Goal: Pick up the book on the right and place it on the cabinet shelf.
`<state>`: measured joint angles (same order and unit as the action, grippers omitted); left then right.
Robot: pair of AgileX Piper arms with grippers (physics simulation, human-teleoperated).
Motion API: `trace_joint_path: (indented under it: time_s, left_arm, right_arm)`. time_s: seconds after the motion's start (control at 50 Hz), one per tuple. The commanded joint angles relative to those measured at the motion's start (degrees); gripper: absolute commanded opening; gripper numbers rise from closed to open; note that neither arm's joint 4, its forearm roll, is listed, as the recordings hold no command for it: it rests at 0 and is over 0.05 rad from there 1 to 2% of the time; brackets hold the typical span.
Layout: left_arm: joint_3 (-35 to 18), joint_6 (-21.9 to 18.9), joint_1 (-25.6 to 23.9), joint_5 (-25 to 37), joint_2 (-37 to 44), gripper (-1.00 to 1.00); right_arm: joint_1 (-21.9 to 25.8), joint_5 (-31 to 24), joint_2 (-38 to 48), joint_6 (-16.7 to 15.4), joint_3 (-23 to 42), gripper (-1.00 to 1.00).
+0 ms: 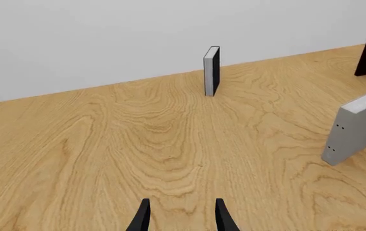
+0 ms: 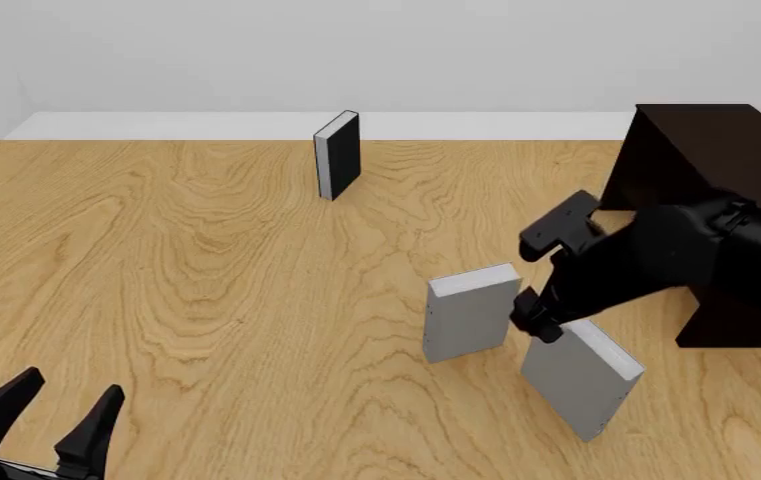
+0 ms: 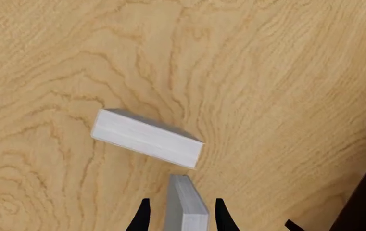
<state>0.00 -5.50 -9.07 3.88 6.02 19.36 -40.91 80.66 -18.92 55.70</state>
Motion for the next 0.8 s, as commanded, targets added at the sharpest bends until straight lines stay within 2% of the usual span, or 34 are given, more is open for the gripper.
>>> trace_joint_path:
  time_s: [0.02,0.04,0.18,0.26,0.48,0.52,0.78,0.8]
  left_arm:
    - [0.00,-0.18,-0.23,0.00,0.24,1.00]
    - [0.00,-0.19,-0.24,0.01,0.25,1.00]
    - [0.00,-0.22,-0.21,0.25,0.04,1.00]
    - [0.00,-0.21,-0.24,0.20,0.07,1.00]
    - [0.00,-0.33,-0.21,0.28,0.07,1.00]
    - [0.00,-0.28,-0.21,0.16,0.27,1.00]
    - [0.00,-0.40,-0.12,0.35,0.24,1.00]
    - [0.00,-0.40,-0.10,0.42,0.18,1.00]
  right_arm:
    - [0.20,1.99,0.94,0.53,-1.81,1.00]
    - [-0.37,2.05,1.19,-0.38,-2.27,1.00]
    - [-0.78,2.50,1.26,-0.38,-2.59,1.00]
    - [-1.94,3.07,1.82,-2.01,-3.37,1.00]
    - [-2.41,4.04,2.75,-1.85,-3.77,1.00]
    - [-3.10,4.18,3.01,-2.84,-3.70,1.00]
    - [-3.08,5.41,3.70,-2.93,-5.21,1.00]
    - [-3.43,6.01,3.88,-3.67,-5.99,1.00]
